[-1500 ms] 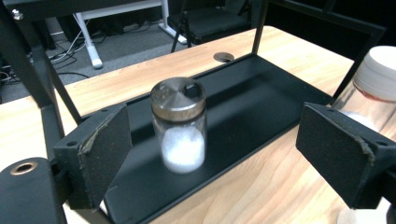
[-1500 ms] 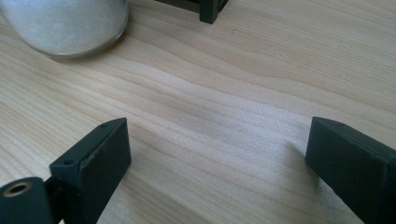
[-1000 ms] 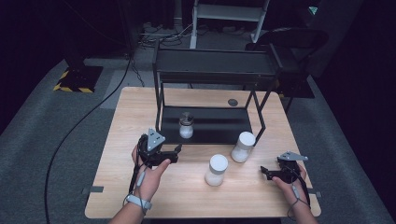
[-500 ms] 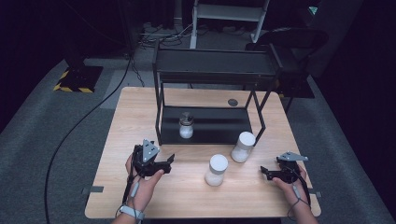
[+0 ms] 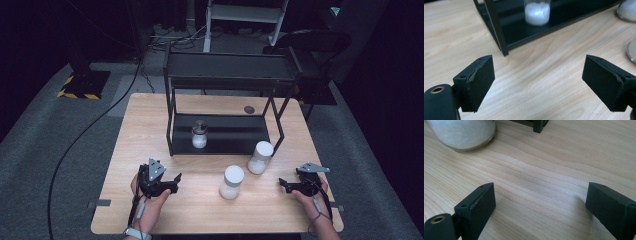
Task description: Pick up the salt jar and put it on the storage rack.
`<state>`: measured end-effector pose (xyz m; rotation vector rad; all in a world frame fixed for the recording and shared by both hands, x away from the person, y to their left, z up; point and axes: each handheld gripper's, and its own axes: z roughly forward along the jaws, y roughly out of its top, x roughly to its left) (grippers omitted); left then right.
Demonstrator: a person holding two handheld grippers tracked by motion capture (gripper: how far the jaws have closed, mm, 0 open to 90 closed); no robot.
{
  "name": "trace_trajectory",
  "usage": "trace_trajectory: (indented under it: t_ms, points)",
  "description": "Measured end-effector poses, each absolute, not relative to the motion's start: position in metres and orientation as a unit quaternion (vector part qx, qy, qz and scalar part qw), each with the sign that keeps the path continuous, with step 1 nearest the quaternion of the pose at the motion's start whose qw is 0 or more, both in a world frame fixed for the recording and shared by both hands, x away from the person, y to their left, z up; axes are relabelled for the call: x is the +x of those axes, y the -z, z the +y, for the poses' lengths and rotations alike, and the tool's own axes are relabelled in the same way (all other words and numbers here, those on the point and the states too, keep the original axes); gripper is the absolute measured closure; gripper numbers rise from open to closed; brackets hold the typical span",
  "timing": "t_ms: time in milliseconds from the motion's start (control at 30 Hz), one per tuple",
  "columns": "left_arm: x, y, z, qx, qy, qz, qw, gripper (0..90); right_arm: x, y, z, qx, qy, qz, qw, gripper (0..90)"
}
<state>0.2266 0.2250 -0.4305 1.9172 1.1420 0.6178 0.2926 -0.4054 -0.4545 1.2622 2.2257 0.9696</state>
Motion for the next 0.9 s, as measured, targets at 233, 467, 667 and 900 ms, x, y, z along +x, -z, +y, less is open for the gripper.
trace_trajectory:
  t_ms: [233, 467, 667, 900]
  points:
    - [0.224, 0.443, 0.227, 0.756, -0.245, 0.466, 0.390, 10.9, 0.292, 0.454, -0.405, 0.452, -0.347, 0.797, 0.201, 8.8]
    - [0.226, 0.451, 0.230, 0.756, -0.232, 0.481, 0.379, 10.9, 0.292, 0.454, -0.405, 0.452, -0.347, 0.797, 0.201, 8.8]
    - [0.233, 0.458, 0.232, 0.758, -0.211, 0.498, 0.365, 10.7, 0.292, 0.454, -0.405, 0.452, -0.347, 0.797, 0.201, 8.8]
    - [0.240, 0.453, 0.227, 0.767, -0.204, 0.516, 0.322, 10.0, 0.293, 0.454, -0.405, 0.452, -0.347, 0.797, 0.201, 8.8]
